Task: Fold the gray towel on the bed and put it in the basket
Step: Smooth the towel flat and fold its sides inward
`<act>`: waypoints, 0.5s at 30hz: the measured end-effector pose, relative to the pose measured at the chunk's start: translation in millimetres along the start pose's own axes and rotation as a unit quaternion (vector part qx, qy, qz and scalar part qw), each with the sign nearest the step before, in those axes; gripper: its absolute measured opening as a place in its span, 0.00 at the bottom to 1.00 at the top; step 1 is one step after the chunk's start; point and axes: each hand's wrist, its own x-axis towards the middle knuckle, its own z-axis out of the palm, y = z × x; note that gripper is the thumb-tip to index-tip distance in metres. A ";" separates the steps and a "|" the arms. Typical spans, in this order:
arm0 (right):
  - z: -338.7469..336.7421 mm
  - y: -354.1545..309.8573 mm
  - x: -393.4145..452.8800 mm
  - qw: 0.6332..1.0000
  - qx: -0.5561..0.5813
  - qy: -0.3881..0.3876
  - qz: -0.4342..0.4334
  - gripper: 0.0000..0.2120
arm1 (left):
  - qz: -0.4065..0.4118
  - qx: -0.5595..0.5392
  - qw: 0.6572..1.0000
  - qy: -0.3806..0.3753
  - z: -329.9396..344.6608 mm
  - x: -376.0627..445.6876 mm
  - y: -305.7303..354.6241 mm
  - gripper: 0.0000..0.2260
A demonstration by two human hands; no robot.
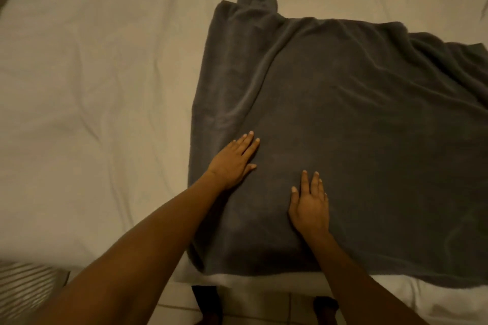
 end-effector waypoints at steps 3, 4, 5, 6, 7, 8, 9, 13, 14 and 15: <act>16.7 -46.1 -18.3 0.999 0.040 0.030 -0.022 0.28 | 0.022 0.011 0.999 0.037 -18.0 -2.6 -43.6 0.29; 21.9 -61.9 -22.9 0.997 0.055 0.036 -0.032 0.29 | 0.029 0.023 0.998 0.046 -23.9 -3.3 -59.2 0.30; 26.7 -78.1 -27.0 0.996 0.064 0.038 -0.042 0.28 | 0.037 0.032 0.997 0.057 -29.5 -4.2 -74.8 0.30; 31.5 -94.2 -30.8 0.996 0.070 0.036 -0.052 0.28 | 0.043 0.038 0.996 0.065 -33.6 -4.6 -90.2 0.29; 36.1 -109.9 -34.4 0.995 0.071 0.033 -0.066 0.27 | 0.044 0.043 0.996 0.069 -37.2 -5.2 -104.7 0.27; 40.7 -125.9 -37.6 0.994 0.067 0.033 -0.083 0.27 | 0.041 0.045 0.995 0.074 -40.6 -5.7 -119.1 0.25; 44.3 -141.6 -41.0 0.993 0.060 0.033 -0.097 0.28 | 0.036 0.048 0.995 0.079 -42.8 -6.0 -133.4 0.24; 59.8 -188.6 -43.8 0.989 0.020 0.054 -0.134 0.27 | -0.007 0.088 0.994 0.063 -52.4 -4.6 -176.2 0.28; 65.1 -195.7 -40.6 0.990 0.006 0.056 -0.132 0.28 | -0.009 0.106 0.993 0.057 -54.0 -2.6 -182.6 0.28; 68.9 -201.4 -36.2 0.990 -0.013 0.053 -0.126 0.29 | -0.009 0.119 0.991 0.053 -55.1 0.1 -188.0 0.28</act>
